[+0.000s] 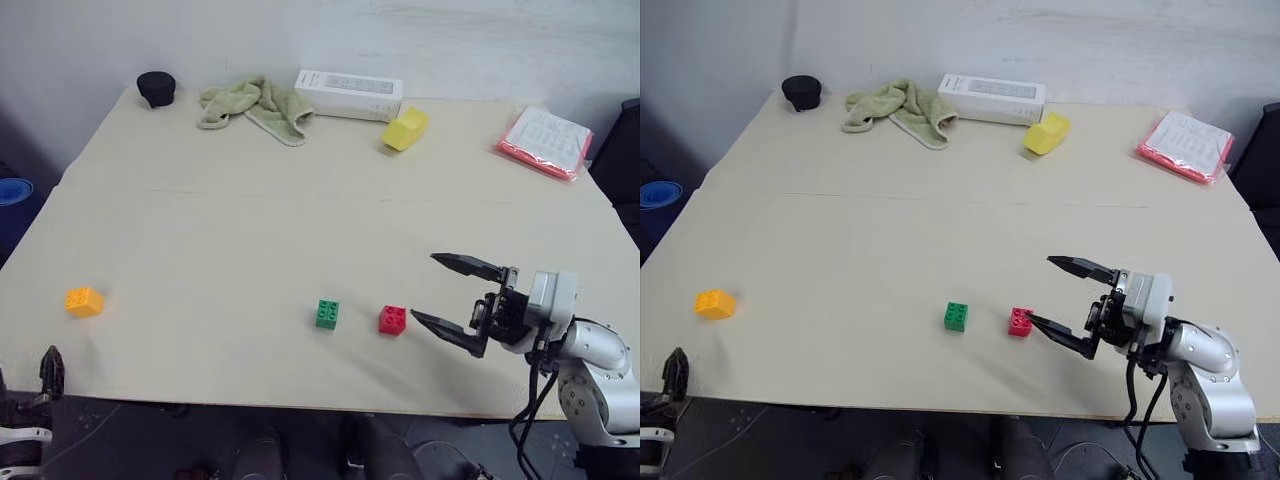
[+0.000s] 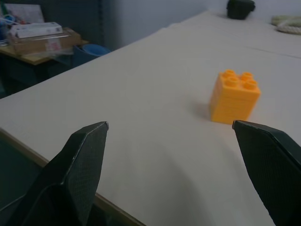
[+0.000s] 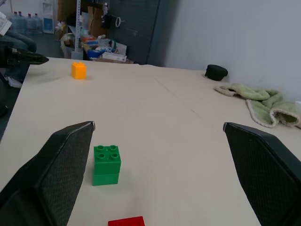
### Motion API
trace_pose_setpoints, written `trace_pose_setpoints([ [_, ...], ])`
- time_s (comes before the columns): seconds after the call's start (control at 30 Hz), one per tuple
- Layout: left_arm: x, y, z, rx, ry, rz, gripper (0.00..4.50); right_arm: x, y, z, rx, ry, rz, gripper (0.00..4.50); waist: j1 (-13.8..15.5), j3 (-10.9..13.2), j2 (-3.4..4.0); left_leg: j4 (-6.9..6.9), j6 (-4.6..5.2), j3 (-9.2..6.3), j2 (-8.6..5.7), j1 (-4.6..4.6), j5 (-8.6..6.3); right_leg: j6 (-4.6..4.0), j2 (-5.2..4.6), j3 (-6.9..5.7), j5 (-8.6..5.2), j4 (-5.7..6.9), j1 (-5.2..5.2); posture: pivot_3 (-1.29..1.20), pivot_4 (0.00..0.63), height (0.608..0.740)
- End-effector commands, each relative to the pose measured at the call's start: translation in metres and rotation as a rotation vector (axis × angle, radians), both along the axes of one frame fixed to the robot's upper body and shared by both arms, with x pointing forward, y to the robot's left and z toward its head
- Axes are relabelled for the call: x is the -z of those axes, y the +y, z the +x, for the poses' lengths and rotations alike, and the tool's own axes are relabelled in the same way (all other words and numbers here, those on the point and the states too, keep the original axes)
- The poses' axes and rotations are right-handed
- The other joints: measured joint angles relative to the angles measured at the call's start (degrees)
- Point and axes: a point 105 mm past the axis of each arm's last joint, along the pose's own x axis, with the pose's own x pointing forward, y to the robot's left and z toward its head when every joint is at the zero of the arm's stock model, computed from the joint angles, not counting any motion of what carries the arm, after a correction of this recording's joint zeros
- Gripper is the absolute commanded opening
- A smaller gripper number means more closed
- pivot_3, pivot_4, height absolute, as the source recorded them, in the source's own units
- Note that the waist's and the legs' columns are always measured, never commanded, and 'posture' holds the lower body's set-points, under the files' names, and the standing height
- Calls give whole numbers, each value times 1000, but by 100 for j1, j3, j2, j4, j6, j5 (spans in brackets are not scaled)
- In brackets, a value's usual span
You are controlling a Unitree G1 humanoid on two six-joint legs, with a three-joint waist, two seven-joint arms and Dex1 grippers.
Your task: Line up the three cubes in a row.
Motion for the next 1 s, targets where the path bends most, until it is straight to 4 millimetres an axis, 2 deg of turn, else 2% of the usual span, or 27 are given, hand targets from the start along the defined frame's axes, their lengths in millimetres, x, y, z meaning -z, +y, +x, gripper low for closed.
trace_pose_setpoints([
  [0.03, -16, -8, 18, 7, -12, 58, 4436, -1, 2, -2, -18, -14, 4, 4500, -9, 0, 0, 0, 1, 0, 0, 0, -1, 0, 0, 0, 0, -1, 0, 0, 150, 740],
  [0.13, -20, -19, 39, 51, -1, 52, 4436, -1, 2, -2, -19, -10, 6, 4500, -16, 0, 0, 0, 1, 1, 0, 0, -1, 1, 1, 0, 1, -1, 1, 0, 150, 740],
  [0.3, -18, -7, 55, -40, 80, 60, 4436, 1, 5, -2, -26, -6, 3, 4500, -40, 0, 0, 0, -1, 3, 4, 2, -1, 1, 4, 0, 1, 2, 0, 0, 150, 740],
  [0.43, -16, -4, 76, -29, 120, 51, 4436, 3, 6, -2, -18, 1, 5, 4500, -23, -1, 0, 0, -2, 4, 3, 4, -1, 1, 3, 0, 1, 4, 0, 0, 150, 740],
  [0.53, -13, -6, 86, 16, 151, 32, 3885, 4, 6, -2, -11, -1, 4, 4500, -15, -1, 1, 1, -3, 3, 2, 4, -1, 0, 1, -1, 1, 6, 0, 0, 150, 740],
  [0.67, -13, -15, 92, 87, 156, 48, 2578, 6, 5, -3, -3, -7, 6, 4500, -38, -3, 4, 0, -6, 7, 3, 6, -2, 0, 0, 1, 1, 6, 0, 0, 150, 740],
  [0.77, -13, -13, 91, 81, 170, 63, 1699, 7, 4, -4, 5, -10, 10, 4500, -34, -2, 5, 0, -7, 8, 4, 10, -2, -1, 0, 2, 0, 11, 0, 0, 150, 740],
  [0.9, -16, -13, 90, 103, 150, 68, 1567, 8, 3, -4, 13, -13, 9, 4500, -28, -2, 5, 0, -8, 7, 3, 11, -1, -2, -1, 2, 0, 14, 0, 0, 150, 740],
  [1.0, -33, -22, 96, 188, 54, 86, 1567, 8, 2, -2, 21, -17, 7, 4500, -21, -2, 5, 0, -8, 7, 3, 10, -1, -2, -1, 1, 0, 14, 0, 0, 150, 740],
])
